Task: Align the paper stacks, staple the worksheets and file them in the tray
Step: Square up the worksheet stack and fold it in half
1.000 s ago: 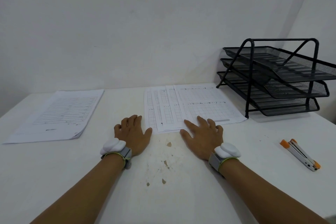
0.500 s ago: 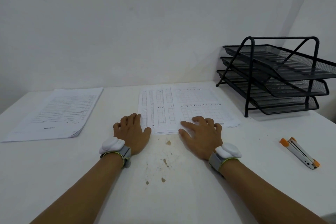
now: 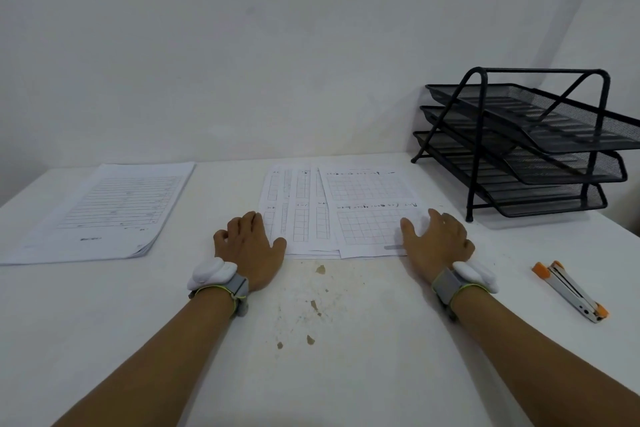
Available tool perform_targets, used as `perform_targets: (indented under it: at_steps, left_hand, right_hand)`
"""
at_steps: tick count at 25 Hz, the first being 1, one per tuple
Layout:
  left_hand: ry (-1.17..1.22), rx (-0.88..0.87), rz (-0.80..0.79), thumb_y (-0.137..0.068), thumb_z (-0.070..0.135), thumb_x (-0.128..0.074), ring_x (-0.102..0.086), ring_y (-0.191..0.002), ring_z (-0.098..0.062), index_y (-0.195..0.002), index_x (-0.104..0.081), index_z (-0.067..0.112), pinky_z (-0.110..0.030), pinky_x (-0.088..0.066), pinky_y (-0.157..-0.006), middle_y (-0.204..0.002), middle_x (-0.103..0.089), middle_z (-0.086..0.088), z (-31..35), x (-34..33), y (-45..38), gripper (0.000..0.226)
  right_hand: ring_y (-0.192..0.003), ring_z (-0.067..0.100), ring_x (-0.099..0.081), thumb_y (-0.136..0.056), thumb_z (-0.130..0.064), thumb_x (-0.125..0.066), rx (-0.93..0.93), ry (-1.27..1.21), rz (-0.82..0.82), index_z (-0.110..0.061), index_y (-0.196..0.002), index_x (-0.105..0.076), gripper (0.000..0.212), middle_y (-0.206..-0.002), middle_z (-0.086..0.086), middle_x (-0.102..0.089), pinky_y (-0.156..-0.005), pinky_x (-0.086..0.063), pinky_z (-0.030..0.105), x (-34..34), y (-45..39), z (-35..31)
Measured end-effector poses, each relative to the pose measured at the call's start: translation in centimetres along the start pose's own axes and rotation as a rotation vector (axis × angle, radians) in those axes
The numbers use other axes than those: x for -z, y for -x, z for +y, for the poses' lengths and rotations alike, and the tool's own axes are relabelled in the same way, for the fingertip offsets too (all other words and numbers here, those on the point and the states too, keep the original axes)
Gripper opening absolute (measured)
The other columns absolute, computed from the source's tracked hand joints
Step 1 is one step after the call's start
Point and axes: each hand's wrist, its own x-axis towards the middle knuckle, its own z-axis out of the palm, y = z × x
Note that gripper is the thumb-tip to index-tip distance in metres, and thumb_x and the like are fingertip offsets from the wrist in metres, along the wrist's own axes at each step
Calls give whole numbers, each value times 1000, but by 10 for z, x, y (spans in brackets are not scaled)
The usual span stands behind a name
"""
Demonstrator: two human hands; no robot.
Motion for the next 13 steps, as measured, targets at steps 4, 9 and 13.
perform_targets:
  at_steps: [4,9,13]
  left_hand:
    - [30,27,-8,-82,49,-30,-39,-114,-20,-111,-41,16,-36,-28,-90,-125,-45,1,3,7,2,46]
    - [25,17,-40,-85,47,-33,-35,-123,-21,-116,-44,15,-38,-28,-96,-138,-41,1,3,10,3,46]
    - [46,2,-77,-86,51,-26,-22,-139,-21,-145,-33,20,-40,-20,-107,-157,-25,0,2,13,3,66]
  right_hand:
    - [-137,31,-34,-83,-70,-33,97,178,-64,-20,-144,-42,79,-146,8,-46,-105,-27,46,-6,1,0]
    - [-123,30,-46,-78,-72,-30,136,241,-45,-22,-133,-51,78,-135,5,-54,-98,-34,44,-5,2,2]
    - [-124,31,-46,-74,-75,-28,145,219,-28,-26,-136,-51,82,-139,5,-52,-99,-32,44,-8,1,4]
